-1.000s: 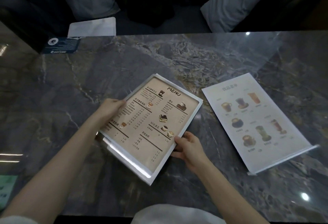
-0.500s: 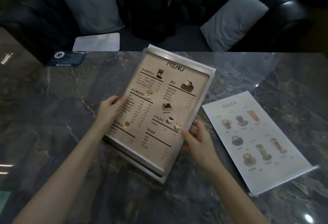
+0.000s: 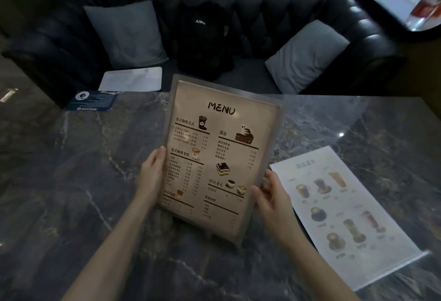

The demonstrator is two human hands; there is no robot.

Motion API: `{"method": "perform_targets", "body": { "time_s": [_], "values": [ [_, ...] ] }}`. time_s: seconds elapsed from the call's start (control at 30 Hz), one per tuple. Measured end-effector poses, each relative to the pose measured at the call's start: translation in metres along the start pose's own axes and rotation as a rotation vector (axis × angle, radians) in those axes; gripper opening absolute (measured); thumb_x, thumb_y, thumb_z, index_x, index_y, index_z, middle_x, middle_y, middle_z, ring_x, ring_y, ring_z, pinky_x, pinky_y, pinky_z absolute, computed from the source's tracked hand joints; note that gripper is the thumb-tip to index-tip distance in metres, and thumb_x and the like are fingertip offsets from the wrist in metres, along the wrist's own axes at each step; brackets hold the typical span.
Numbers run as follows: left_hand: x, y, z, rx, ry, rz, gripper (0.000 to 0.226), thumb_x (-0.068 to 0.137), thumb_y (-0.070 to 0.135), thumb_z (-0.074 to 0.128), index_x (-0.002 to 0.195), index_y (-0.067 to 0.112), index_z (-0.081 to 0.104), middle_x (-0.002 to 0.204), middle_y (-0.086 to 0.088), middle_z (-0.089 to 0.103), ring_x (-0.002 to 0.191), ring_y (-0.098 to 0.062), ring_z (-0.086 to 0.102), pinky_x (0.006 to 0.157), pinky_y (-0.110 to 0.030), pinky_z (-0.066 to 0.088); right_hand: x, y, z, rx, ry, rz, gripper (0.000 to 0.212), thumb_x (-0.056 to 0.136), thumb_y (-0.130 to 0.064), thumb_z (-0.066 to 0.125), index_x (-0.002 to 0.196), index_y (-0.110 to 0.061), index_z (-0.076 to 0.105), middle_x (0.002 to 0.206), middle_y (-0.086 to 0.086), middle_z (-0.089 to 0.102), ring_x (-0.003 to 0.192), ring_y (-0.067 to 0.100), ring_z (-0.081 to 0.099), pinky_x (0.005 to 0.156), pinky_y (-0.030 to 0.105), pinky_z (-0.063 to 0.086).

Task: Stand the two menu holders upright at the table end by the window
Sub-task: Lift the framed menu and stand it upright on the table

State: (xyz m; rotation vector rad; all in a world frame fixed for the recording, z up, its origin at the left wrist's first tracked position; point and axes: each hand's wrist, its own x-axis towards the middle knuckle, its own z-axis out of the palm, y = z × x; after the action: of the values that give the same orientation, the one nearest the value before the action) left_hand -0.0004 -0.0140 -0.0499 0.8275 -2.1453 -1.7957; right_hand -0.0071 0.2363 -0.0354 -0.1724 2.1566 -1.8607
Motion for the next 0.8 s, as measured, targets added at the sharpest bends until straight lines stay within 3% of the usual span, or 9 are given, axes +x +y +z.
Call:
{"method": "perform_targets", "body": {
  "time_s": [0.13,0.23,0.3,0.37,0.47,0.6,0.7,0.8],
  "values": [
    [-0.001,-0.004,0.007,-0.080,0.017,0.025,0.023,0.097,0.033,0.037,0.088,0.026,0.056,0.084,0.015,0.058,0.081,0.004,0.054,0.067,-0.014,0.044,0.000,0.004,0.001,-0.052,0.005,-0.057,0.032,0.090,-0.002,0.047,0.119,-0.013,0.045,0.110,0.000,0.067,0.101,0.006,0.064,0.086,0.035,0.055],
    [0.000,-0.007,0.009,-0.127,0.003,0.022,0.022,0.098,0.028,0.037,0.079,0.031,0.048,0.071,0.026,0.052,0.062,0.020,0.049,0.052,0.001,0.039,-0.002,0.009,0.003,-0.067,0.028,-0.091,0.033,0.089,0.000,0.049,0.120,-0.008,0.045,0.112,0.005,0.066,0.101,0.005,0.063,0.085,0.027,0.055],
    [0.003,-0.009,0.006,-0.134,-0.006,0.005,0.025,0.098,0.031,0.037,0.076,0.034,0.050,0.064,0.026,0.064,0.062,0.021,0.056,0.059,-0.003,0.043,-0.003,0.012,0.005,-0.083,0.046,-0.111,0.034,0.088,0.001,0.050,0.120,-0.010,0.047,0.111,0.004,0.066,0.099,0.001,0.063,0.082,0.017,0.052],
    [0.006,-0.012,0.001,-0.111,-0.032,0.008,0.027,0.098,0.033,0.035,0.084,0.029,0.058,0.081,0.016,0.068,0.074,0.012,0.061,0.069,-0.011,0.046,-0.004,0.012,0.007,-0.108,0.065,-0.131,0.037,0.087,0.000,0.051,0.117,-0.022,0.047,0.107,-0.004,0.065,0.097,-0.006,0.061,0.079,0.008,0.049],
    [0.006,-0.014,0.000,-0.137,-0.043,0.017,0.028,0.099,0.029,0.034,0.086,0.026,0.059,0.089,0.008,0.063,0.075,0.008,0.064,0.061,-0.006,0.047,-0.007,0.012,0.010,-0.151,0.073,-0.158,0.045,0.087,0.000,0.052,0.108,-0.039,0.042,0.102,-0.018,0.060,0.093,-0.015,0.058,0.076,0.003,0.046],
    [0.000,-0.013,0.000,-0.131,-0.046,0.004,0.026,0.099,0.030,0.034,0.089,0.031,0.058,0.092,0.010,0.063,0.073,0.011,0.065,0.060,-0.008,0.049,-0.011,0.015,0.012,-0.145,0.063,-0.160,0.037,0.088,0.000,0.051,0.114,-0.025,0.043,0.100,-0.023,0.057,0.090,-0.019,0.057,0.076,0.002,0.046],
    [-0.001,-0.016,-0.002,-0.139,-0.039,-0.008,0.027,0.098,0.034,0.034,0.093,0.029,0.060,0.096,0.007,0.066,0.088,-0.001,0.066,0.068,-0.014,0.051,-0.013,0.016,0.013,-0.144,0.058,-0.162,0.036,0.088,0.001,0.051,0.114,-0.023,0.042,0.099,-0.024,0.056,0.089,-0.021,0.056,0.075,0.001,0.045],
    [-0.005,-0.017,-0.002,-0.138,-0.041,0.001,0.028,0.099,0.030,0.032,0.092,0.029,0.059,0.095,0.008,0.063,0.079,0.010,0.065,0.064,-0.008,0.049,-0.015,0.019,0.014,-0.152,0.066,-0.161,0.037,0.088,0.000,0.051,0.113,-0.026,0.041,0.099,-0.024,0.056,0.089,-0.021,0.056,0.075,0.001,0.046]
  ]
}}
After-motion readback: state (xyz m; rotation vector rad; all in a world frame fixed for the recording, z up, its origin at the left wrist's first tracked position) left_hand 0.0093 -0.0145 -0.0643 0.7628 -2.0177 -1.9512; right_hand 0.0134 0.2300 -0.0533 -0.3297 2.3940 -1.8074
